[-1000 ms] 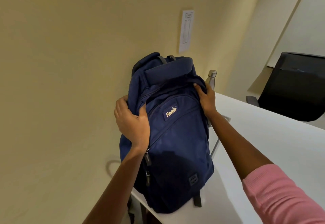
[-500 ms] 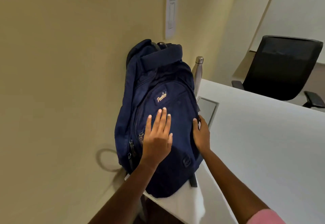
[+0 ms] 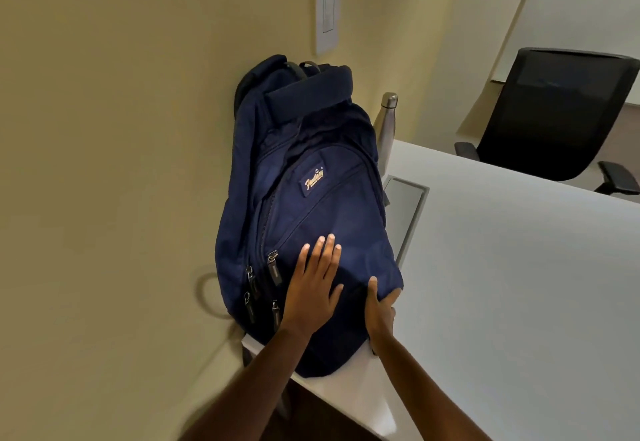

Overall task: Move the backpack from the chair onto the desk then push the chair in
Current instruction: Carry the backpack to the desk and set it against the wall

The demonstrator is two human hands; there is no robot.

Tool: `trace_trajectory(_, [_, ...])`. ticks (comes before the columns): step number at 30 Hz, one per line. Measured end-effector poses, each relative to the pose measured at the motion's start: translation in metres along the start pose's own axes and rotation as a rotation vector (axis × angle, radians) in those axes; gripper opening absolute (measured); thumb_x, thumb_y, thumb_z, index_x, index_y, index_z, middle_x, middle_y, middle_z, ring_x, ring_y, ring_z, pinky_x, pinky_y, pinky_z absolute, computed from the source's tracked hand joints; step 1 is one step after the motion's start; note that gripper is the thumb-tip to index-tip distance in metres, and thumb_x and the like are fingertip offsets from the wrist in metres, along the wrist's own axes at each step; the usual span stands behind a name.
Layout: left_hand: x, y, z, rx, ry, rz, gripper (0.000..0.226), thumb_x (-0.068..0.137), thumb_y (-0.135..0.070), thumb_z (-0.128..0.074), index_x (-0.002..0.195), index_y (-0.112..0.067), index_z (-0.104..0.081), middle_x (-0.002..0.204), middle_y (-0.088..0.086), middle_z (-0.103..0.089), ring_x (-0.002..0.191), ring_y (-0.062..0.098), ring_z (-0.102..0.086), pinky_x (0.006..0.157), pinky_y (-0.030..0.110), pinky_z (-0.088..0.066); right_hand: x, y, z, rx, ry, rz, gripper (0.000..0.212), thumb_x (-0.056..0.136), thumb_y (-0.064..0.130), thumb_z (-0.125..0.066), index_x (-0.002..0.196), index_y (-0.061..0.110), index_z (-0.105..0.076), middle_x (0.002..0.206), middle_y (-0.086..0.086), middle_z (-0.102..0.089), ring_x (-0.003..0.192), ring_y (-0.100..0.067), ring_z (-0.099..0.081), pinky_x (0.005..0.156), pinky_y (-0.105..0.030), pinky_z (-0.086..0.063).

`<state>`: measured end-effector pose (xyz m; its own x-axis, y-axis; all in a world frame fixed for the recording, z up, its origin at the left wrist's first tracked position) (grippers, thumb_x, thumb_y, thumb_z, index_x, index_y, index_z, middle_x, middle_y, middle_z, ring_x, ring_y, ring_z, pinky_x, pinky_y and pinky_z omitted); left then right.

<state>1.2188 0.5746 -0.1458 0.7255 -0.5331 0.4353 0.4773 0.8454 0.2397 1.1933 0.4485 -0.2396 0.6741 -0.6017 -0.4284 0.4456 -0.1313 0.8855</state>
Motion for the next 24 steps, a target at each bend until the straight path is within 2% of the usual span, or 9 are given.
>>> trace_trajectory(5, [0.008,0.005,-0.009,-0.01,0.029,0.042,0.073,0.074,-0.05,-0.063,0.133,-0.012,-0.044,0.139,0.009,-0.05,0.128,0.023,-0.047,0.109,0.04,-0.034,0.019,0.01,-0.006,-0.082,0.027,0.012,0.073,0.095,0.05,-0.031,0.148,0.018,0.007,0.155,-0.02,-0.02,0.138,-0.043,-0.027,0.111,-0.054,-0.029])
trace_trajectory(7, [0.011,0.005,-0.012,0.006,0.032,0.065,0.073,0.074,-0.048,-0.063,0.134,-0.011,-0.043,0.14,0.01,-0.048,0.129,0.024,-0.045,0.116,0.041,-0.016,0.026,0.014,-0.009,-0.115,0.052,0.019,0.073,0.095,0.05,-0.029,0.148,0.018,0.008,0.156,-0.02,-0.018,0.139,-0.042,-0.025,0.112,-0.053,-0.027])
trace_trajectory(9, [0.014,0.006,-0.015,0.009,0.061,0.089,0.072,0.075,-0.047,-0.063,0.135,-0.011,-0.042,0.141,0.01,-0.047,0.13,0.025,-0.044,0.113,0.04,0.001,0.034,0.02,-0.012,-0.142,0.08,0.034,0.072,0.095,0.051,-0.028,0.148,0.017,0.009,0.156,-0.019,-0.016,0.141,-0.041,-0.023,0.113,-0.052,-0.026])
trace_trajectory(12, [0.016,0.004,-0.017,0.019,0.105,0.117,0.071,0.077,-0.046,-0.061,0.136,-0.012,-0.04,0.143,0.009,-0.044,0.131,0.024,-0.042,0.111,0.04,0.006,0.043,0.027,-0.014,-0.18,0.113,0.059,0.073,0.095,0.051,-0.027,0.148,0.017,0.009,0.158,-0.016,-0.013,0.142,-0.039,-0.021,0.114,-0.05,-0.025])
trace_trajectory(17, [0.011,-0.005,-0.016,0.017,0.125,0.136,0.069,0.077,-0.046,-0.061,0.134,-0.014,-0.042,0.141,0.007,-0.047,0.13,0.024,-0.044,0.111,0.042,0.001,0.045,0.03,-0.007,-0.265,0.16,0.112,0.073,0.095,0.05,-0.03,0.148,0.015,0.006,0.156,-0.016,-0.019,0.14,-0.039,-0.026,0.113,-0.05,-0.029])
trace_trajectory(20, [-0.001,-0.014,-0.016,0.0,0.116,0.132,0.068,0.077,-0.046,-0.061,0.134,-0.013,-0.044,0.141,0.007,-0.048,0.13,0.023,-0.044,0.111,0.041,0.002,0.035,0.025,0.003,-0.323,0.173,0.171,0.07,0.096,0.047,-0.032,0.149,0.013,-0.002,0.155,-0.017,-0.023,0.139,-0.037,-0.03,0.112,-0.048,-0.031])
trace_trajectory(21, [-0.006,-0.017,-0.015,-0.017,0.113,0.125,0.068,0.076,-0.047,-0.062,0.132,-0.012,-0.046,0.139,0.007,-0.05,0.129,0.023,-0.046,0.113,0.041,-0.002,0.03,0.022,0.006,-0.347,0.167,0.195,0.067,0.097,0.045,-0.032,0.149,0.011,-0.005,0.155,-0.017,-0.023,0.14,-0.036,-0.028,0.113,-0.047,-0.03])
trace_trajectory(22, [-0.011,-0.02,-0.014,-0.034,0.112,0.113,0.068,0.073,-0.048,-0.065,0.13,-0.012,-0.05,0.137,0.006,-0.053,0.127,0.022,-0.048,0.115,0.042,-0.013,0.025,0.02,0.009,-0.372,0.156,0.218,0.065,0.098,0.043,-0.031,0.148,0.01,-0.007,0.155,-0.017,-0.023,0.141,-0.035,-0.027,0.113,-0.046,-0.028])
trace_trajectory(24, [-0.021,-0.023,-0.011,-0.075,0.111,0.088,0.069,0.067,-0.049,-0.07,0.124,-0.013,-0.056,0.13,0.005,-0.059,0.121,0.02,-0.054,0.105,0.041,-0.04,0.012,0.013,0.014,-0.42,0.134,0.26,0.062,0.099,0.04,-0.032,0.148,0.009,-0.011,0.155,-0.016,-0.023,0.141,-0.032,-0.026,0.114,-0.045,-0.028])
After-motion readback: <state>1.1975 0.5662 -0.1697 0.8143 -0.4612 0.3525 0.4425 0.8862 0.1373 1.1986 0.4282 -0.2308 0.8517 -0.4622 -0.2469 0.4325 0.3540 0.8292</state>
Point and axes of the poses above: each hand's wrist, its own x-axis towards the middle knuckle, its own z-axis out of the back of the hand, y = z × x, the point moved 4 cm from there along x, towards the middle knuckle
